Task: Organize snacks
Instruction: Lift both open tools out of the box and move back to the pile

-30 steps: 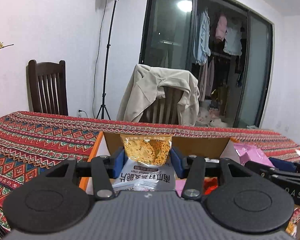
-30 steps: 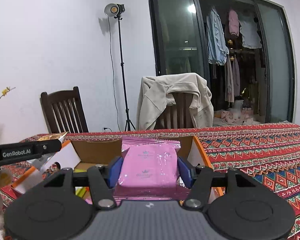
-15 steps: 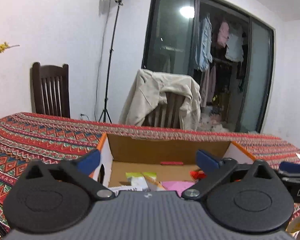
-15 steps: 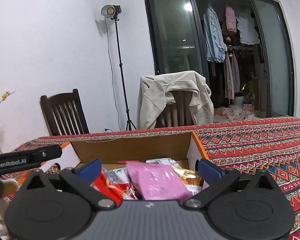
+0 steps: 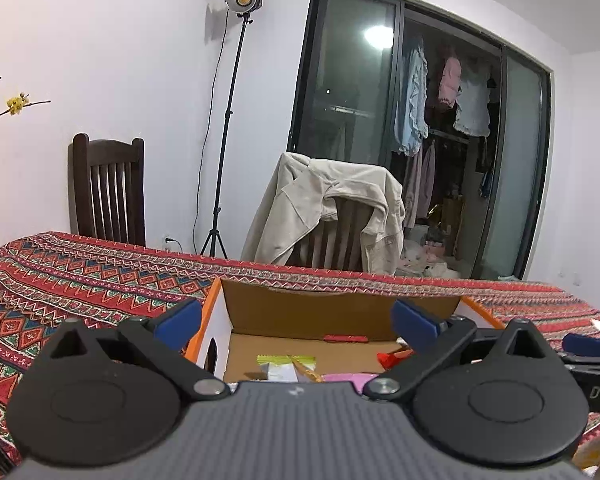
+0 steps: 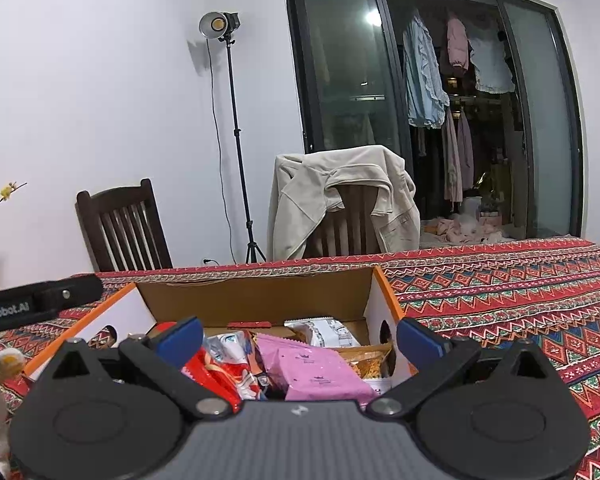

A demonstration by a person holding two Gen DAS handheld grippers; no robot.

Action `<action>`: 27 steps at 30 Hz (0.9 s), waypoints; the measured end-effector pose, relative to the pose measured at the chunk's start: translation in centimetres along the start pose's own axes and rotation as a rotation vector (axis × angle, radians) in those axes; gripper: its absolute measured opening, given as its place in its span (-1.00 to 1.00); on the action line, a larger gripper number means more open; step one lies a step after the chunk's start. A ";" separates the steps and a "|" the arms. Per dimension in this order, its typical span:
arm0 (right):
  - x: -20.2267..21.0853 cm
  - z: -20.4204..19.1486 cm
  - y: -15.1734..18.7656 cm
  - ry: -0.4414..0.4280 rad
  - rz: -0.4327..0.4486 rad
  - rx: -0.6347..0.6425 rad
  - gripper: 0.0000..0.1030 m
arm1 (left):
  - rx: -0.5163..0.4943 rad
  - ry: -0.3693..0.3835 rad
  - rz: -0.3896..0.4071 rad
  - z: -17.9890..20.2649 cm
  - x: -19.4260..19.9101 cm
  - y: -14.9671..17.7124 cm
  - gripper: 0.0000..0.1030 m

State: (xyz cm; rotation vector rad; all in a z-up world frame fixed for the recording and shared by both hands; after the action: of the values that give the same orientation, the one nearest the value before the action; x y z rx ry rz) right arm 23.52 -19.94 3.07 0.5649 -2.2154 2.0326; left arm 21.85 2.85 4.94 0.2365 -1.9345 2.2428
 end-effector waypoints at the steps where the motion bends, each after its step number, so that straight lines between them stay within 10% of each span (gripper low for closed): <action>1: 0.2 0.0 -0.1 0.001 0.005 0.000 1.00 | 0.005 0.009 0.011 -0.1 0.4 -0.3 1.00; 27: 11.8 -2.5 0.4 -0.031 0.002 0.129 1.00 | -0.049 0.065 0.105 -0.5 12.5 -1.8 1.00</action>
State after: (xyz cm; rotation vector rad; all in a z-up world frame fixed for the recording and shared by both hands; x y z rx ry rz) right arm 11.95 -20.03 6.56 0.6102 -2.1130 2.1952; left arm 10.08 3.89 9.52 0.0562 -2.0094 2.2328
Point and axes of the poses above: each gripper's, at about its wrist camera, not at the fingertips, and x roughly against the way its jaws point, z to its right, y to its underside, the point moved 1 cm from there along -x, roughly the way its jaws point, and after that the axes turned 3 degrees about y, right-handed, at the moved point
